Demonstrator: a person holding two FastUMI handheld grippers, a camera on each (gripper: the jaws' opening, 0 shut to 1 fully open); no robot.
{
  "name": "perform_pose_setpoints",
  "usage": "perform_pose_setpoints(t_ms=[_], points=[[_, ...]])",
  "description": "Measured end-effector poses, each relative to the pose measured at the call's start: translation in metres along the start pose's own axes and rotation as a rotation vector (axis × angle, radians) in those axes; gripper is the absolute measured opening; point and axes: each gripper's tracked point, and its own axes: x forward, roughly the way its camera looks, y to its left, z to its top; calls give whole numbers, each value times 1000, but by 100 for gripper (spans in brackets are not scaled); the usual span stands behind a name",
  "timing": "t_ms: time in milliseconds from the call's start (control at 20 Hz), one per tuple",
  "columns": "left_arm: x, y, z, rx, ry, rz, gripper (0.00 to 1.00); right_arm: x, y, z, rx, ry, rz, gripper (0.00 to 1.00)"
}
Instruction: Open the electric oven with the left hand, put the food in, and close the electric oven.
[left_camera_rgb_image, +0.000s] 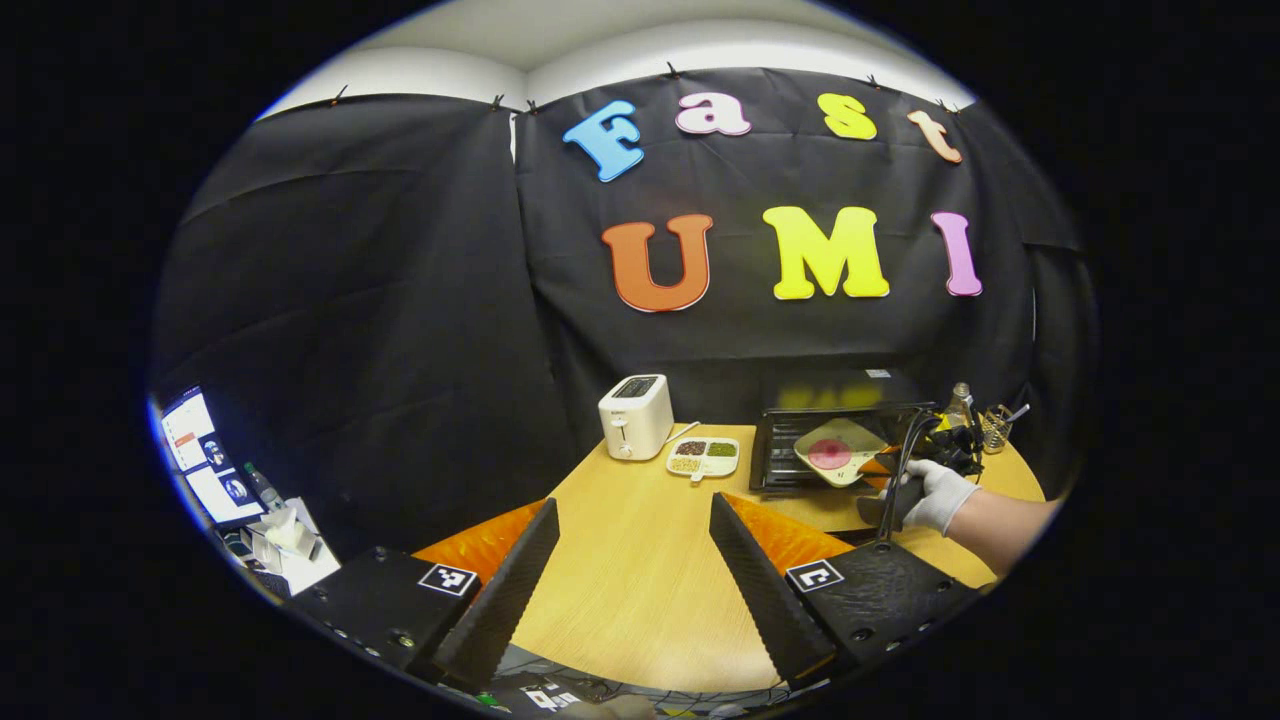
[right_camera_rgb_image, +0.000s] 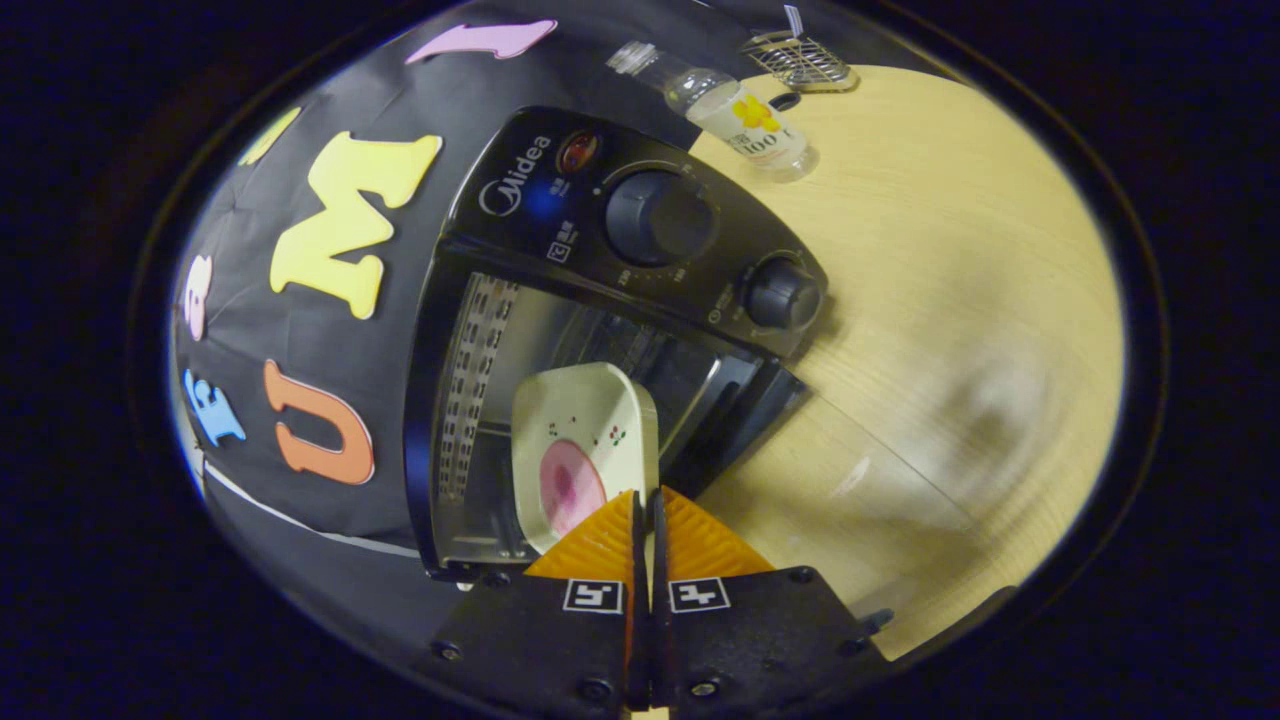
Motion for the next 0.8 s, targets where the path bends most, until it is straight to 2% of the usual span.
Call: perform_pose_setpoints(t_ms=[300,400,450,550,650,700,750,800], points=[[4,-2,-1,-15,6,23,97,13,7,5,12,19,72,9],[2,-6,-1,-19,5,14,96,7,14,10,2,9,112,23],[1,-8,1,-16,1,10,97,2,17,13,-28,1,120,38],[1,-9,2,-12,-12,1,97,-15,17,20,-113,-22,105,54],[0,-13,4,-14,-20,-14,96,-36,15,23,-217,-25,89,63],[1,-16,4,-14,-28,-23,97,-50,14,25,-276,-32,88,60],[2,-20,5,-14,-33,-34,97,-63,14,29,-336,-48,90,73],[2,-24,4,-15,-37,-48,96,-78,13,31,-408,-56,85,76]])
